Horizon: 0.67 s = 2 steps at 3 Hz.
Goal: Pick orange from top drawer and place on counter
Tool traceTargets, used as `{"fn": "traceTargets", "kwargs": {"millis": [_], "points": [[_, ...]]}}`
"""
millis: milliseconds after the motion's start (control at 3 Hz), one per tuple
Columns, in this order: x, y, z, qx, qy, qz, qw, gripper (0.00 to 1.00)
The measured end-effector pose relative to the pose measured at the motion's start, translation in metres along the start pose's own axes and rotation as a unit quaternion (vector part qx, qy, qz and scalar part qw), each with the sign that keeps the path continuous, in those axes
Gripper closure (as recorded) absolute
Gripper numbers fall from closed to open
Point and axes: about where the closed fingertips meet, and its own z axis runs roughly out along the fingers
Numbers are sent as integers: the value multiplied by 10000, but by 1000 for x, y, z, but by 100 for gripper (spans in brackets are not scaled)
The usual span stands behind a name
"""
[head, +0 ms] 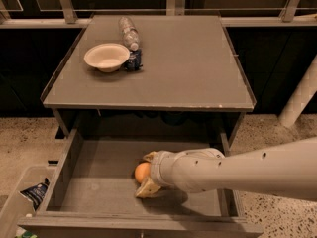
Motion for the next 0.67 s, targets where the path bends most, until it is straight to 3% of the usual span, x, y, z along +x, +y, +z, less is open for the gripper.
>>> {"fn": "traceTargets", "kwargs": {"millis": [667], "points": [[-2,-1,-3,0,0,0,10000,96]]}}
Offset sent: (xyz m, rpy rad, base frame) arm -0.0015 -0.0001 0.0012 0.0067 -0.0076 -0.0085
